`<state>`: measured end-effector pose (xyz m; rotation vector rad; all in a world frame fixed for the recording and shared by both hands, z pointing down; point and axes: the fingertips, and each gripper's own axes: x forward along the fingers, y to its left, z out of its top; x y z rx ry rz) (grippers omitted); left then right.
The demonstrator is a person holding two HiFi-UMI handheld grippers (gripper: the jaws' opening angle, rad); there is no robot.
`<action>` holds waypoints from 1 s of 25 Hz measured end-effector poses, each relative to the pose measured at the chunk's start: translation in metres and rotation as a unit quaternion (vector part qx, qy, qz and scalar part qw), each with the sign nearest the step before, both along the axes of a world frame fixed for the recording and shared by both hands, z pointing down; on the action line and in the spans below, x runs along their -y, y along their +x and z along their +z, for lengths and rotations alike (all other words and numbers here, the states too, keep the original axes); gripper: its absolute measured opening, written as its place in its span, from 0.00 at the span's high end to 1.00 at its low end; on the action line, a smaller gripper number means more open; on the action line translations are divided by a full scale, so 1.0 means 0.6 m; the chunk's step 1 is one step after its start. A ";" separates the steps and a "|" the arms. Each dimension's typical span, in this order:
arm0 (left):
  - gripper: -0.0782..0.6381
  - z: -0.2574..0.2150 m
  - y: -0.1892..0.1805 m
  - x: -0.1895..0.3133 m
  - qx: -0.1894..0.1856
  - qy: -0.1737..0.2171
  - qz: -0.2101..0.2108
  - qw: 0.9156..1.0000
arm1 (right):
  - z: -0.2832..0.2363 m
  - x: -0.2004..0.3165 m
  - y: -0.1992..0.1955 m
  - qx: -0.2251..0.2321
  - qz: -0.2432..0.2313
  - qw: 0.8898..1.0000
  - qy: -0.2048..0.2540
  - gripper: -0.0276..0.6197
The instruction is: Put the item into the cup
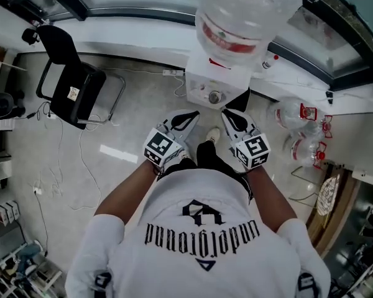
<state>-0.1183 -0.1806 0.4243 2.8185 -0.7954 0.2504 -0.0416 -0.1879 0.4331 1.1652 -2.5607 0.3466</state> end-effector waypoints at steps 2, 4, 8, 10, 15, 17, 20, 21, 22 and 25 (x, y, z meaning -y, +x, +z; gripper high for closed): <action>0.87 -0.037 -0.012 -0.012 -0.009 0.003 -0.005 1.000 | -0.039 -0.017 -0.005 -0.001 -0.005 1.000 0.011 0.90; 0.87 -0.071 -0.028 -0.025 -0.015 0.010 -0.011 1.000 | -0.075 -0.032 -0.011 -0.003 -0.010 1.000 0.025 0.91; 0.87 -0.118 -0.066 -0.058 -0.025 0.019 -0.028 0.999 | -0.139 -0.066 -0.020 0.000 -0.011 0.998 0.059 0.91; 0.87 -0.134 -0.079 -0.075 -0.032 0.022 -0.036 0.999 | -0.159 -0.082 -0.020 0.002 -0.005 0.997 0.071 0.91; 0.87 -0.147 -0.084 -0.095 -0.046 0.018 -0.027 0.998 | -0.167 -0.101 -0.018 0.005 0.011 0.997 0.076 0.91; 0.87 -0.152 -0.081 -0.103 -0.045 0.021 -0.019 0.999 | -0.169 -0.110 -0.014 0.004 0.013 0.997 0.076 0.91; 0.87 -0.156 -0.083 -0.108 -0.038 0.028 -0.021 0.999 | -0.173 -0.119 -0.007 -0.001 0.014 0.997 0.080 0.91; 0.87 -0.155 -0.086 -0.108 -0.037 0.028 -0.025 0.999 | -0.175 -0.120 -0.005 -0.003 0.013 0.997 0.082 0.91; 0.87 -0.154 -0.089 -0.109 -0.037 0.026 -0.030 0.999 | -0.177 -0.120 -0.003 -0.003 0.013 0.996 0.084 0.91; 0.87 -0.159 -0.078 -0.113 -0.037 0.028 -0.039 0.998 | -0.185 -0.121 0.015 0.000 0.011 0.996 0.089 0.91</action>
